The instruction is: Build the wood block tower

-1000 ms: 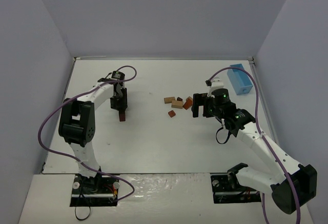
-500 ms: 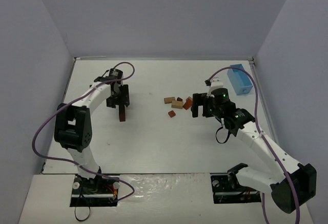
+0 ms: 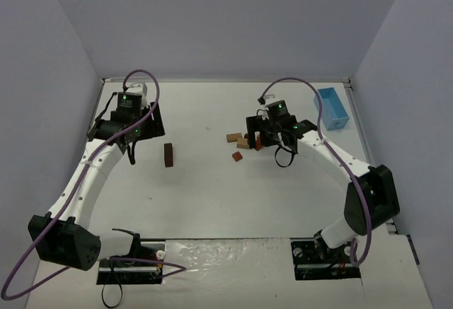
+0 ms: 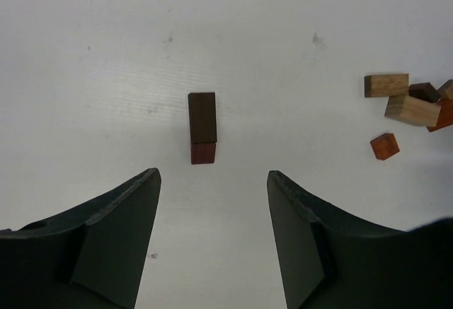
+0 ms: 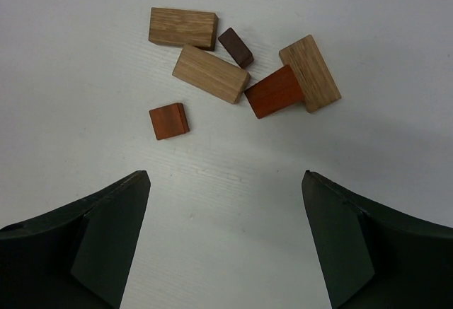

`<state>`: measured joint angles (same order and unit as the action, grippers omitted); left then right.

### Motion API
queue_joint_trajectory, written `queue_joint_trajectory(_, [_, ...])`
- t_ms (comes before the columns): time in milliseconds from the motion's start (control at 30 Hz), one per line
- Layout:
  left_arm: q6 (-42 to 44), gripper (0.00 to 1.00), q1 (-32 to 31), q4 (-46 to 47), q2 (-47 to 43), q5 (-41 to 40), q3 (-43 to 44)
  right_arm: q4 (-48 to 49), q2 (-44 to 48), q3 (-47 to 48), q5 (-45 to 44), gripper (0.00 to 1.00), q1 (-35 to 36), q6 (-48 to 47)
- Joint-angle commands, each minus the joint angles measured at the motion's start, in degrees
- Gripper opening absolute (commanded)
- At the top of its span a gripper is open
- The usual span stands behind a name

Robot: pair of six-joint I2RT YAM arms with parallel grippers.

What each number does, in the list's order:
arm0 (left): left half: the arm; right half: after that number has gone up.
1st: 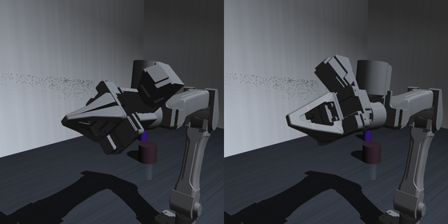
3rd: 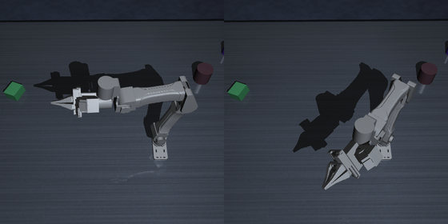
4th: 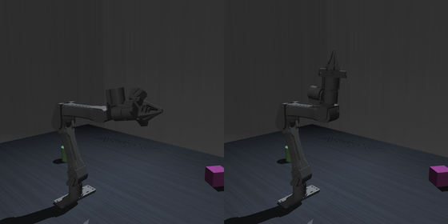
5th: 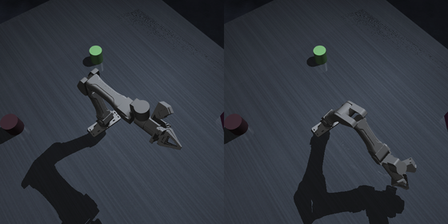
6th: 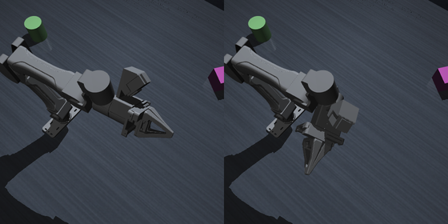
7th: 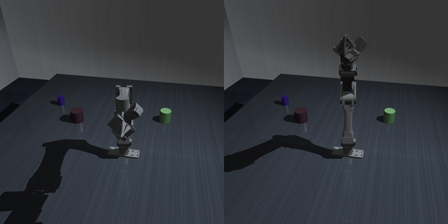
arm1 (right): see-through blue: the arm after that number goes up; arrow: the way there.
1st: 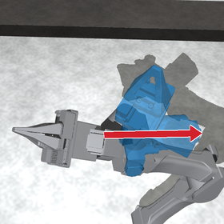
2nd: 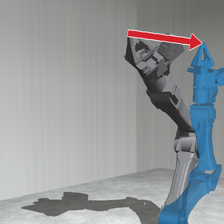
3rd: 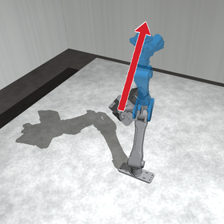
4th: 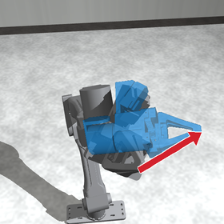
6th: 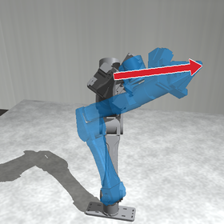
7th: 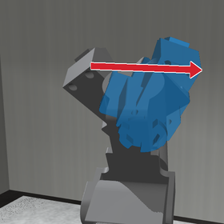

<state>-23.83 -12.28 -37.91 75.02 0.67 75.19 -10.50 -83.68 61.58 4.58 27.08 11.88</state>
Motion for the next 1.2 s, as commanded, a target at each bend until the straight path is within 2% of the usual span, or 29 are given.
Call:
queue_joint_trajectory(0, [0.2, 0.60, 0.5, -2.0, -5.3, -0.7, -5.5, 2.1, -8.6, 7.6, -2.2, 0.87, 1.8, 2.0])
queue_joint_trajectory(167, [0.6, 0.62, 0.5, -3.4, -9.3, 1.1, -8.9, 2.1, -16.6, 13.1, -11.3, 0.94, 5.3, 8.3])
queue_joint_trajectory(367, [0.5, 0.68, 0.6, -4.4, -12.1, 1.6, -11.5, 2.0, -23.0, 15.5, -18.5, 0.95, 7.2, 16.9])
queue_joint_trajectory(567, [1.0, 0.74, 0.6, -5.8, -13.9, 1.3, -12.5, 2.1, -26.6, 16.4, -20.5, 0.93, 7.8, 20.2])
queue_joint_trajectory(800, [1.3, 0.75, 0.6, -6.6, -15.1, 0.7, -12.7, 2.2, -30.1, 18.7, -21.5, 0.88, 8.8, 20.5])
queue_joint_trajectory(900, [1.3, 0.75, 0.5, -7.1, -15.5, 0.8, -12.6, 2.2, -31.6, 19.8, -22.2, 0.79, 9.3, 19.9])
queue_joint_trajectory(967, [1.3, 0.75, 0.5, -7.5, -15.9, 1.0, -12.5, 2.3, -31.8, 20.1, -22.7, 0.54, 10.1, 19.4])
queue_joint_trajectory(1067, [1.1, 0.75, 0.5, -8.3, -16.2, 0.8, -12.0, 2.3, -31.2, 20.4, -23.2, 0.29, 11.7, 18.6])
queue_joint_trajectory(1167, [0.9, 0.76, 0.5, -9.0, -16.4, 0.6, -11.0, 2.3, -30.3, 21.1, -22.7, 0.18, 14.6, 18.6])
